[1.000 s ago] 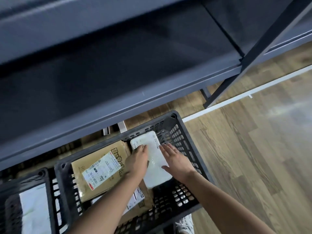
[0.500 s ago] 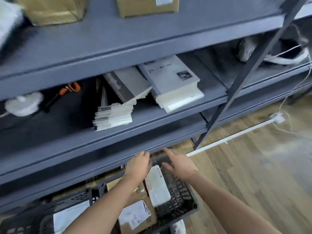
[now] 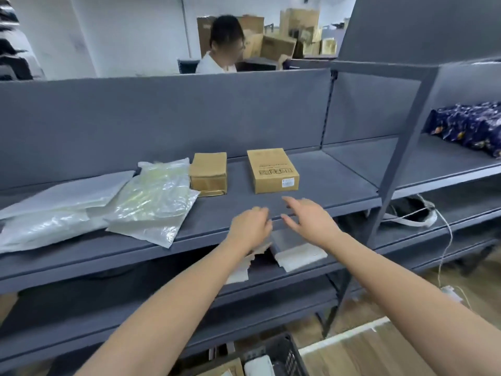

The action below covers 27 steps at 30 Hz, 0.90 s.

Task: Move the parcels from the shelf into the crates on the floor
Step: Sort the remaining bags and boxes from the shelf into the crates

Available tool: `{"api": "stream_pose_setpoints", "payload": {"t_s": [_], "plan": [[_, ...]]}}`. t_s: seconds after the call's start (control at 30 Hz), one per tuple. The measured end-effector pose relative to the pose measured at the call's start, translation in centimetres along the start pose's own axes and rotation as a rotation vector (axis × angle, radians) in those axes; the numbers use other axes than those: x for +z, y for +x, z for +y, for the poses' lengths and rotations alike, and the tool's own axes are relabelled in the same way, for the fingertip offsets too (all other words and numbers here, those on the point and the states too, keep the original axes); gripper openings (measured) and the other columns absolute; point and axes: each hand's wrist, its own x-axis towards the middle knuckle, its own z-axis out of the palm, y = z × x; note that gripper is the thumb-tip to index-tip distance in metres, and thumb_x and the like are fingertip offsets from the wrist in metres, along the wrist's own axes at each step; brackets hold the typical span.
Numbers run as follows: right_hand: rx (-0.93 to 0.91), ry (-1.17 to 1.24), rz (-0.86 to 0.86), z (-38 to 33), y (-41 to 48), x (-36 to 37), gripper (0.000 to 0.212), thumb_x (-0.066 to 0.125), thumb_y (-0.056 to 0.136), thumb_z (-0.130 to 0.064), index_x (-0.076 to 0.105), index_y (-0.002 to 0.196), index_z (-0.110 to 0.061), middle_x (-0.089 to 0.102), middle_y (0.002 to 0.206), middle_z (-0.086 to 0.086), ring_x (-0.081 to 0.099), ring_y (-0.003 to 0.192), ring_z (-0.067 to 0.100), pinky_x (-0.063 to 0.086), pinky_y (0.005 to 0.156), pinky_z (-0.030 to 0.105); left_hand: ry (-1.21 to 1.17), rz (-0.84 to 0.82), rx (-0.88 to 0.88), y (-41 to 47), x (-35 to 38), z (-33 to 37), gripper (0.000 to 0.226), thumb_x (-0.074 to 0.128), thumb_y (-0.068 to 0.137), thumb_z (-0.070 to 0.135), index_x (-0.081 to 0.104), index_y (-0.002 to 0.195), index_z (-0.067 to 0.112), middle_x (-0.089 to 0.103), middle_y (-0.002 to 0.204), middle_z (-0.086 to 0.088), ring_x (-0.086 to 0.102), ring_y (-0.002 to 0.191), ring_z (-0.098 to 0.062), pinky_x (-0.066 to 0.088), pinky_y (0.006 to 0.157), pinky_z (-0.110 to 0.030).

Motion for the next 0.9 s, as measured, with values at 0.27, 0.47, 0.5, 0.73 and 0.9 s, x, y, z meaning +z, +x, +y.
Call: {"api": "stream_pose_setpoints", "payload": {"t_s": [0.27,0.47,0.5,0.73,0.9], "plan": [[-0.017,0.000,0.106,0.8,4.1,-3.7,0.048,0.043,0.097,-0.036,0.036,0.140,-0.015,0.060,0.120,0.013,0.055,0.108,0.032,0.048,0.086,0.041,0.023,0.157,-0.097,4.1,-6.2,-0.9,0.032,0.041,0.096,0.026,0.056,0.119,0.010,0.062,0.118,-0.009,0.059,0.107,-0.028,0.051,0.084,-0.042],[0.038,0.084,0.058,4.6,7.3,-2.9,0.049,0.047,0.094,-0.032,0.036,0.140,-0.017,0.058,0.121,0.013,0.052,0.110,0.030,0.049,0.085,0.042,-0.027,0.120,-0.157,7.7,-4.7,-0.8,0.031,0.043,0.096,0.025,0.053,0.121,0.010,0.060,0.119,-0.008,0.060,0.105,-0.025,0.052,0.082,-0.039],[0.047,0.097,0.041,5.2,7.8,-2.7,0.050,0.048,0.094,-0.031,0.035,0.140,-0.017,0.057,0.124,0.012,0.052,0.112,0.029,0.049,0.086,0.042,-0.045,0.107,-0.175,8.3,-4.3,-0.9,0.031,0.044,0.096,0.024,0.052,0.122,0.010,0.059,0.120,-0.009,0.059,0.106,-0.025,0.051,0.084,-0.040],[0.128,0.128,-0.147,9.7,11.3,-0.1,0.061,0.047,0.093,-0.026,0.018,0.146,-0.020,0.048,0.129,0.016,0.053,0.111,0.035,0.047,0.092,0.045,-0.225,-0.071,-0.342,12.0,0.0,-1.0,0.046,0.050,0.093,0.016,0.036,0.136,0.008,0.044,0.132,-0.017,0.049,0.119,-0.033,0.042,0.100,-0.041],[0.145,0.152,-0.230,11.7,12.8,2.1,0.069,0.045,0.094,-0.027,0.005,0.149,-0.029,0.045,0.131,0.017,0.052,0.113,0.036,0.047,0.094,0.045,-0.335,-0.087,-0.388,13.7,2.3,-1.2,0.065,0.048,0.090,0.011,0.016,0.146,0.019,0.036,0.134,-0.018,0.047,0.118,-0.035,0.041,0.101,-0.043]]}}
